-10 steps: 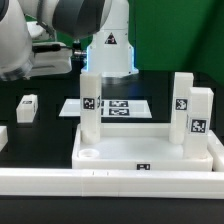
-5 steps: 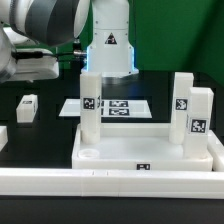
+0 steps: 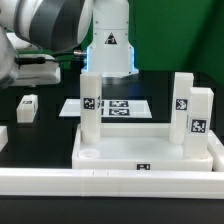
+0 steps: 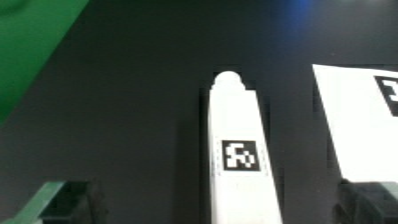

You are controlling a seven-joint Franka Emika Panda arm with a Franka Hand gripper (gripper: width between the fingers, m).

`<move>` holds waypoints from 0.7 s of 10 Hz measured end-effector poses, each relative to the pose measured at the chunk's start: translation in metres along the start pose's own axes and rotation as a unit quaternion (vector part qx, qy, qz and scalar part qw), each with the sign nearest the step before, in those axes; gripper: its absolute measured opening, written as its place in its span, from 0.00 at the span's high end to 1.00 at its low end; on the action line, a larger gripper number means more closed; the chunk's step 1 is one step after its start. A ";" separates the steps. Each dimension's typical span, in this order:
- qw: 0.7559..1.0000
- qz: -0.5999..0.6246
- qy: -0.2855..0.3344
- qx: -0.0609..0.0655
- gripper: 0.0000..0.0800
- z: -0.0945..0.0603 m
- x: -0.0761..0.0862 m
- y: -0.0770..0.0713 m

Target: Assemble desk

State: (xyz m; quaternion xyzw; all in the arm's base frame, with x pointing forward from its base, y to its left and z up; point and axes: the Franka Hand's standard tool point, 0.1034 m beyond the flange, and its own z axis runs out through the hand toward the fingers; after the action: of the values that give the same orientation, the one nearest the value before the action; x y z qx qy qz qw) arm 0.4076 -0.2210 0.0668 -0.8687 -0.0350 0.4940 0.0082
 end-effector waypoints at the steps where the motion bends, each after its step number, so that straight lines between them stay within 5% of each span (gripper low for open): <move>1: 1.000 -0.001 -0.001 -0.003 0.19 0.005 0.005 0.000; 7: 1.000 -0.010 -0.014 -0.009 0.19 0.017 0.021 -0.011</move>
Offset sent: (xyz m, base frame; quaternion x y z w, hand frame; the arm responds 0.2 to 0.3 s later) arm 0.0028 0.0073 -0.0167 -0.0094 -0.0093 0.0135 0.9998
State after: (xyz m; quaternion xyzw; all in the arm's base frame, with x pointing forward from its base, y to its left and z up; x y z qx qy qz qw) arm 0.4027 -0.2087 0.0408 -0.8614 -0.0483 0.5057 0.0045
